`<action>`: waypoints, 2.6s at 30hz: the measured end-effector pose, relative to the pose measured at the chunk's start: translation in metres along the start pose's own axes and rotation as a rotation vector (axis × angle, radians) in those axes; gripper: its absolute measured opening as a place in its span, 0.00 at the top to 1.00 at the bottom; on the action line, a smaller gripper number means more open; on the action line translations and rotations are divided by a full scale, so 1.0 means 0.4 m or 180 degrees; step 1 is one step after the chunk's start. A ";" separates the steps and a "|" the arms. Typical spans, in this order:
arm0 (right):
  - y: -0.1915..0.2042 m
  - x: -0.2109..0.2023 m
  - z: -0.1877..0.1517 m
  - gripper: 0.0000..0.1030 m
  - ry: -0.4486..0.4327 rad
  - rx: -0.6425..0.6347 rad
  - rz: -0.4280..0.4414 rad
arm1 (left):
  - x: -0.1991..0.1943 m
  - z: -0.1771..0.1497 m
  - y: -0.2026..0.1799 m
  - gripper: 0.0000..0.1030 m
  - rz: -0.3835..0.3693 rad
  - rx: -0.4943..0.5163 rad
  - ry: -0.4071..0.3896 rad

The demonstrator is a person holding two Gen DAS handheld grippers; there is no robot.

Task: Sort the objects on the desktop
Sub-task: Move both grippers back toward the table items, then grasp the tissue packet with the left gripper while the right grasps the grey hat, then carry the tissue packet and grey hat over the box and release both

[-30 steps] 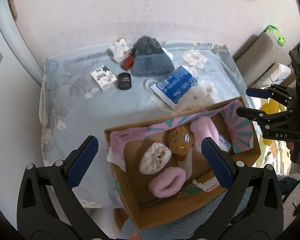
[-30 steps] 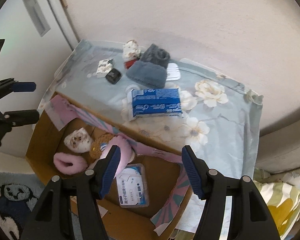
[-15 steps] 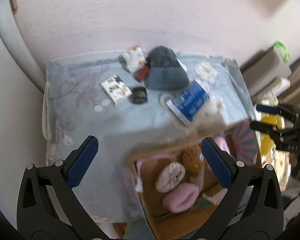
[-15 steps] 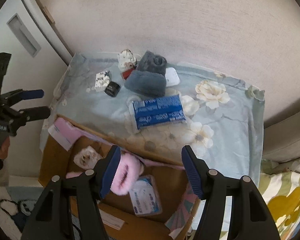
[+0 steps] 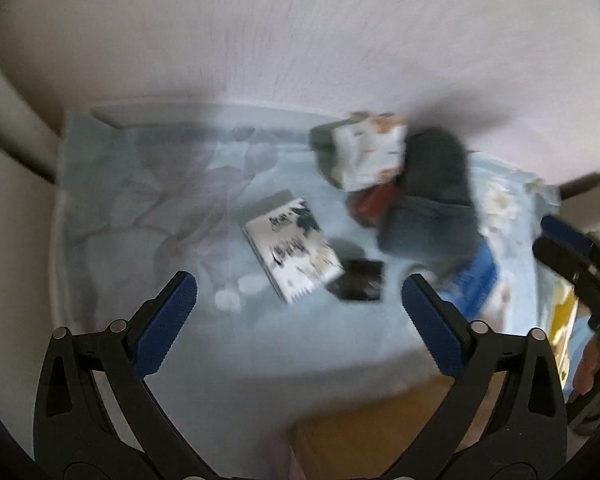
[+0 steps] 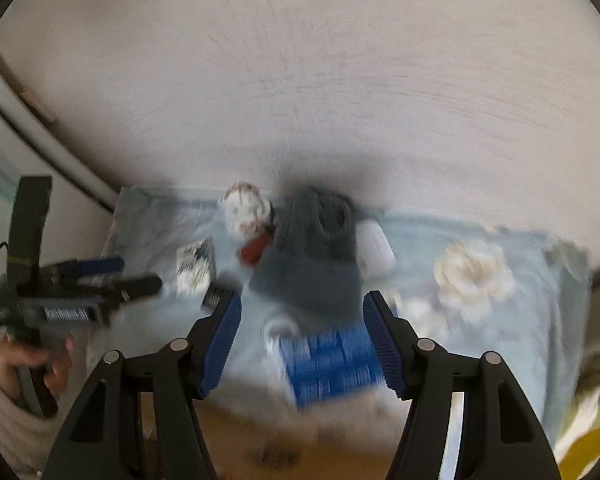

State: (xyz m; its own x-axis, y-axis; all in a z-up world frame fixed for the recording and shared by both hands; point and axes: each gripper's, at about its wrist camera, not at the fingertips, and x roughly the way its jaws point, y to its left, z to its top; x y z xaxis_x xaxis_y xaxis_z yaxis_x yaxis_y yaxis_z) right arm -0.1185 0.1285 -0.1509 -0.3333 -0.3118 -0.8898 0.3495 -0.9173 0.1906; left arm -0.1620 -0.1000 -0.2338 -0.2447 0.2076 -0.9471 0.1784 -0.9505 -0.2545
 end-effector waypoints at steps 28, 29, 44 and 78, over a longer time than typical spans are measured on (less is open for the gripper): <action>-0.024 0.225 0.099 0.79 0.0099 0.0226 -0.0131 | 0.089 0.029 0.020 0.50 0.0408 -0.0111 -0.0081; -0.024 0.217 0.098 0.79 0.0085 0.0229 -0.0120 | 0.078 0.029 0.021 0.50 0.0410 -0.0117 -0.0107; 0.000 -0.025 0.043 0.79 -0.0230 -0.0054 -0.0094 | -0.136 -0.029 -0.042 0.50 0.0169 -0.0047 -0.0437; 0.038 -0.399 -0.196 0.79 -0.0499 -0.0932 0.0348 | -0.442 -0.370 -0.319 0.50 -0.0057 0.0395 -0.0946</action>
State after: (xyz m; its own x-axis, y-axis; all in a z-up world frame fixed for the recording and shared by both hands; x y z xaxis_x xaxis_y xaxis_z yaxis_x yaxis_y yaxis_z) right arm 0.0085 0.1838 -0.0385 -0.4027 -0.4593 -0.7918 0.6194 -0.7736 0.1338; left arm -0.0005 0.0190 -0.0628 -0.5176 0.1654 -0.8395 0.0585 -0.9720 -0.2276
